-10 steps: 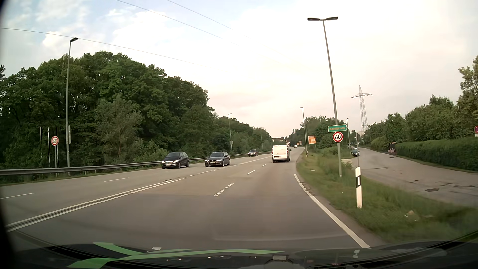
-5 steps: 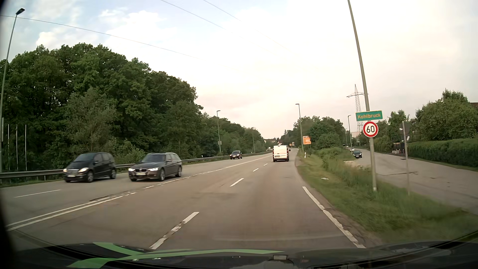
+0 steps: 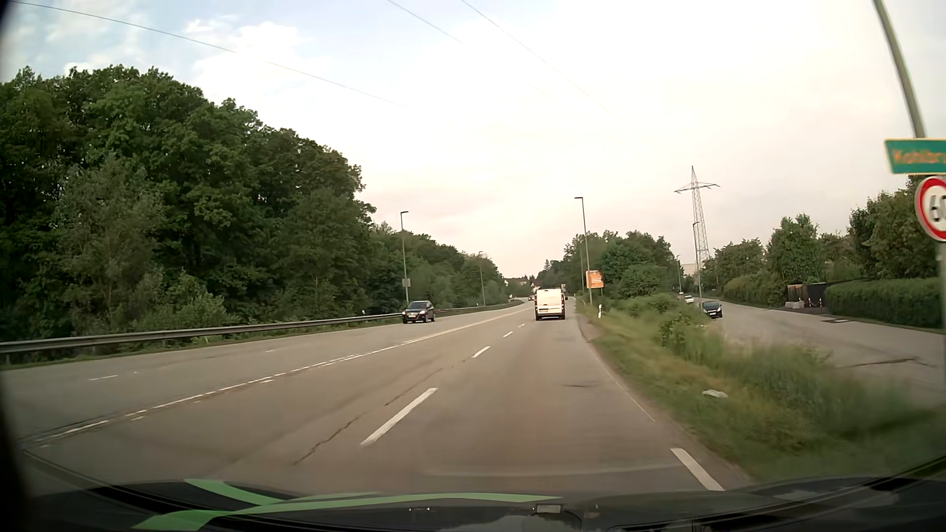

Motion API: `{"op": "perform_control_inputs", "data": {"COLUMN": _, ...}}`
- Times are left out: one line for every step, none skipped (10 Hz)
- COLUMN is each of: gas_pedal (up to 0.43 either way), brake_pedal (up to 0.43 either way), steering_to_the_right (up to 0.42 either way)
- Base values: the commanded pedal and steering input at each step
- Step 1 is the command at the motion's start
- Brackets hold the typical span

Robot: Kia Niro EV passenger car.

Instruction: Follow the waypoints while adhering to traffic rules and regulations

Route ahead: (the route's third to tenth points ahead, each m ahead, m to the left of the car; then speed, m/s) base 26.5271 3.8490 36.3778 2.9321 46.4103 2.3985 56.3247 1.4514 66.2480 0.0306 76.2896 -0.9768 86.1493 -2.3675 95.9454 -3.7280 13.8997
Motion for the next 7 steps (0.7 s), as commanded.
{"op": "perform_control_inputs", "data": {"gas_pedal": 0.240, "brake_pedal": 0.000, "steering_to_the_right": 0.023}}
{"op": "perform_control_inputs", "data": {"gas_pedal": 0.240, "brake_pedal": 0.000, "steering_to_the_right": 0.022}}
{"op": "perform_control_inputs", "data": {"gas_pedal": 0.240, "brake_pedal": 0.000, "steering_to_the_right": 0.022}}
{"op": "perform_control_inputs", "data": {"gas_pedal": 0.240, "brake_pedal": 0.000, "steering_to_the_right": 0.021}}
{"op": "perform_control_inputs", "data": {"gas_pedal": 0.240, "brake_pedal": 0.000, "steering_to_the_right": 0.019}}
{"op": "perform_control_inputs", "data": {"gas_pedal": 0.240, "brake_pedal": 0.000, "steering_to_the_right": 0.018}}
{"op": "perform_control_inputs", "data": {"gas_pedal": 0.240, "brake_pedal": 0.000, "steering_to_the_right": 0.017}}
